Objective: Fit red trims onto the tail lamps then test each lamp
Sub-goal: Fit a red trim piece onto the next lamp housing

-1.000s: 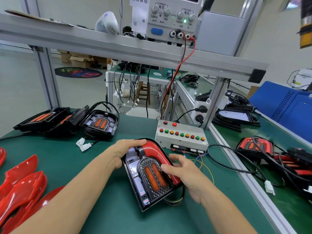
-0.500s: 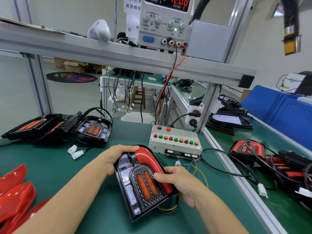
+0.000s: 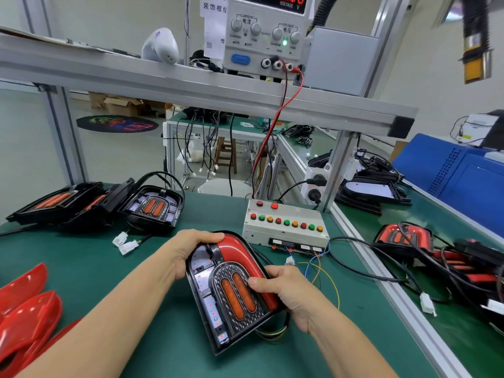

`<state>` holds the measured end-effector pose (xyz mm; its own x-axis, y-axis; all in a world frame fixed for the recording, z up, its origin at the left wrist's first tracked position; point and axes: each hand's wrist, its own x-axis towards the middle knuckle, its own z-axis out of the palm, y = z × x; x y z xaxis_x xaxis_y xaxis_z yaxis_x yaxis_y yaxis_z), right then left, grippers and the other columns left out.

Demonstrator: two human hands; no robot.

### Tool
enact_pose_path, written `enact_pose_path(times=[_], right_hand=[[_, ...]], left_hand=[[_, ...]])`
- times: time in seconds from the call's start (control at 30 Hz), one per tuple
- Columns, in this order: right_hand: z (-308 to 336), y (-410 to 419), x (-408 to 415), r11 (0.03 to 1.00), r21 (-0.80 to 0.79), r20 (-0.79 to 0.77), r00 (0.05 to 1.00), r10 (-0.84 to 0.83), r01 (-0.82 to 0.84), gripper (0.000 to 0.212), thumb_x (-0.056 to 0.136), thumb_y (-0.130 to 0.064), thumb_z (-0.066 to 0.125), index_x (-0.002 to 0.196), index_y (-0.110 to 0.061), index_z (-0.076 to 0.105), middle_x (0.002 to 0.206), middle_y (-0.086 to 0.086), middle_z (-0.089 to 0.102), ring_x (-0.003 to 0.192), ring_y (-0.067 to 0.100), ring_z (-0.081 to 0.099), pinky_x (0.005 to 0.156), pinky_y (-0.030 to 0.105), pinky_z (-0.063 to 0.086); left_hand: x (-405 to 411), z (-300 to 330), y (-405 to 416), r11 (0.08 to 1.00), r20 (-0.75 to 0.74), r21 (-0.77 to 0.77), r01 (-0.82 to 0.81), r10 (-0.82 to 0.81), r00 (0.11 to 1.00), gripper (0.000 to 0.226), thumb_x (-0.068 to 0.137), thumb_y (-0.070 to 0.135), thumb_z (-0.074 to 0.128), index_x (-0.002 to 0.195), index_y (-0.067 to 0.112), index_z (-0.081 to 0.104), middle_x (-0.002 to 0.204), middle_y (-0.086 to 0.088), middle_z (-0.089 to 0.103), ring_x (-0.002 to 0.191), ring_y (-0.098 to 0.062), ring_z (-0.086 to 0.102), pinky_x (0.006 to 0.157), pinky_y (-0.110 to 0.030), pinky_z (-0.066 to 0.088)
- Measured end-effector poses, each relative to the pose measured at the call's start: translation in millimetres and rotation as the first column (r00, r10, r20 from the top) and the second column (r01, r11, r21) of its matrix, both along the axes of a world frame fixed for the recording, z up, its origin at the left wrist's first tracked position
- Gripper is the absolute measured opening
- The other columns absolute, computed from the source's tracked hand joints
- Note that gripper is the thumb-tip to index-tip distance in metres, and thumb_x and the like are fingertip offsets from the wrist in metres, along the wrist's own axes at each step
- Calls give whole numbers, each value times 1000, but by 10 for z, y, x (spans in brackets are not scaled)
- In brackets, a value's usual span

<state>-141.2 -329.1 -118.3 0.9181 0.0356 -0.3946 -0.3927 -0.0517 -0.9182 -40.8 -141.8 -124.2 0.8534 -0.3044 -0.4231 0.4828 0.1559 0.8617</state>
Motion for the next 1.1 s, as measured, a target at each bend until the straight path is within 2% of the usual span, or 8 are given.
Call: enact_pose_path(times=[0.4, 0.53, 0.57, 0.67, 0.77, 0.9, 1.0, 1.1], right_hand=[[-98, 87, 61, 998, 30, -23, 998, -58, 59, 20, 88, -13, 68, 104, 0, 68, 83, 17, 75, 60, 22, 69, 53, 24, 52], [-144, 111, 92, 996, 30, -19, 996, -87, 87, 24, 89, -15, 67, 107, 0, 66, 84, 17, 75, 60, 23, 70, 56, 26, 53], [-144, 119, 98, 996, 29, -14, 996, -87, 87, 23, 89, -15, 67, 105, 1, 66, 83, 18, 75, 60, 23, 70, 55, 26, 53], [-141, 162, 118, 994, 20, 9, 994, -110, 110, 16, 90, -11, 65, 97, 3, 68, 79, 20, 74, 56, 25, 69, 49, 25, 52], [-160, 196, 155, 987, -55, 68, 987, -149, 153, 14, 92, -12, 63, 93, 0, 69, 77, 19, 74, 58, 25, 69, 55, 29, 53], [-165, 215, 201, 977, -160, 116, 986, -122, 140, 14, 94, -16, 61, 95, -5, 70, 79, 14, 75, 69, 29, 71, 73, 39, 56], [-170, 212, 232, 955, -272, 159, 984, -81, 122, 13, 94, -18, 60, 97, -11, 70, 78, 9, 76, 74, 29, 72, 82, 45, 56], [-193, 181, 241, 908, -407, 184, 983, -27, 101, 15, 96, -26, 59, 104, -17, 67, 79, 3, 76, 73, 24, 72, 79, 42, 55]], left_hand=[[-10, -83, 3, 996, 1, 75, -56, 56, 998, 14, 78, 8, 72, 87, -1, 66, 75, -19, 70, 54, -26, 67, 49, -30, 55], [-7, -97, -2, 967, 100, 233, -103, 82, 992, 31, 79, 20, 75, 98, -3, 68, 97, -19, 70, 87, -32, 67, 85, -40, 55], [-3, -104, -2, 953, 134, 280, -117, 82, 988, 34, 81, 23, 74, 101, -3, 68, 100, -18, 69, 92, -30, 66, 87, -39, 53], [-23, -62, -20, 913, 252, 386, -131, 33, 967, 17, 86, 19, 67, 86, 3, 63, 82, -12, 60, 67, -19, 59, 63, -20, 46], [-11, -26, 1, 823, 359, 547, -155, -63, 931, 17, 87, 12, 59, 72, 10, 50, 81, -11, 43, 76, -19, 38, 69, -25, 29], [7, 28, 91, 741, 373, 658, -134, -166, 913, 3, 88, 5, 57, 90, 3, 57, 94, -10, 50, 87, -19, 44, 76, -26, 35], [-12, 103, 157, 677, 403, 719, -155, -224, 887, 31, 86, 4, 58, 117, 1, 64, 117, -13, 63, 104, -23, 56, 90, -26, 43], [-75, 243, 217, 617, 425, 769, -165, -302, 853, 22, 85, 1, 56, 103, 8, 66, 108, -14, 62, 99, -26, 55, 97, -32, 46]])
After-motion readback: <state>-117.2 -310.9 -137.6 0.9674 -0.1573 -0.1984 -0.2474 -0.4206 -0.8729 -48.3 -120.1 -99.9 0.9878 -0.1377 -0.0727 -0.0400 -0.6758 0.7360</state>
